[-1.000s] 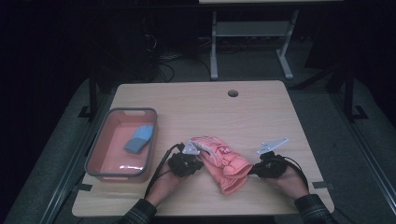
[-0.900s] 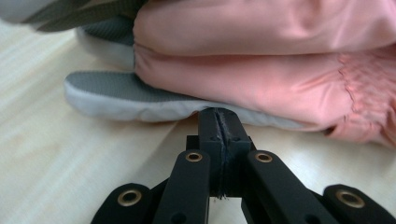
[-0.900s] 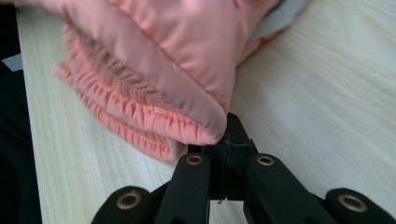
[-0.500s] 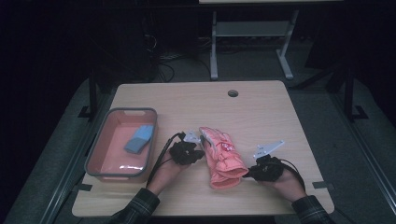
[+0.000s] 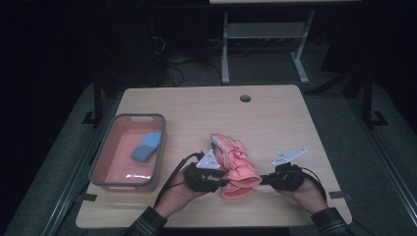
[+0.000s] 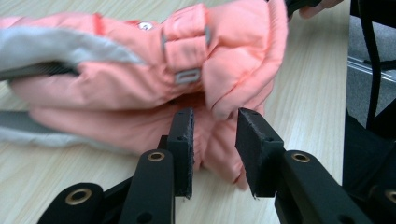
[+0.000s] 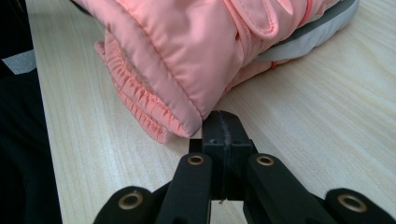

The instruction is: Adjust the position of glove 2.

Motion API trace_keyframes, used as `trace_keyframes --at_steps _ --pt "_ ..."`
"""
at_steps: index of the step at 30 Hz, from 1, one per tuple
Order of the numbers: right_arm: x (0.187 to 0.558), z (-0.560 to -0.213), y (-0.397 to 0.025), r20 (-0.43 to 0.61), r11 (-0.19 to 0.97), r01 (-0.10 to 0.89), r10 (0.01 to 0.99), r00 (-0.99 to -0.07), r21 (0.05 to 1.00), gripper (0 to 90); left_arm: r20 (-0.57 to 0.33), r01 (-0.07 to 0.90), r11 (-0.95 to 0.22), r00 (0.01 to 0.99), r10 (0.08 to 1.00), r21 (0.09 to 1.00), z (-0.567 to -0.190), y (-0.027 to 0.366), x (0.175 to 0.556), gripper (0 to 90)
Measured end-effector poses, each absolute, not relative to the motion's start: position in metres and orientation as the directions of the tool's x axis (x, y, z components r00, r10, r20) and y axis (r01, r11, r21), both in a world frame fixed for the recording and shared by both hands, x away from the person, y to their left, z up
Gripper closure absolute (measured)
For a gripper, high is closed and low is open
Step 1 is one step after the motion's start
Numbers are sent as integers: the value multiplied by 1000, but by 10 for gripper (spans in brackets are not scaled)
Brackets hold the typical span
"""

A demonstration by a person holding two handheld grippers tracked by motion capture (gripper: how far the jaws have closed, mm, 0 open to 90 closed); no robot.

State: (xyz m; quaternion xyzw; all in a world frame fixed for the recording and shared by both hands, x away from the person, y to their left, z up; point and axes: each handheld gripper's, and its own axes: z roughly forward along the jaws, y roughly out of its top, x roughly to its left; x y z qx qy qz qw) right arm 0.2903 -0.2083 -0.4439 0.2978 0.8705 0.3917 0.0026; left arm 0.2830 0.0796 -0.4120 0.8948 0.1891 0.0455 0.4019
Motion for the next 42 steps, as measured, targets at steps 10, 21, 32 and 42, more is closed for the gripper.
trace_keyframes --at_steps 10,21,32,42 --pt "288 -434 -212 206 488 485 518 -830 726 899 -79 301 -570 921 381 765 -402 80 284 808" --pt "280 -426 -197 191 484 437 477 -858 758 899 -101 338 -574 909 404 746 -410 98 278 813" --pt "290 -443 -200 198 516 487 516 -834 705 899 -105 378 -594 891 441 710 -418 116 275 787" --pt "290 -456 -178 197 574 473 476 -857 669 899 -131 453 -606 857 498 654 -446 116 293 881"
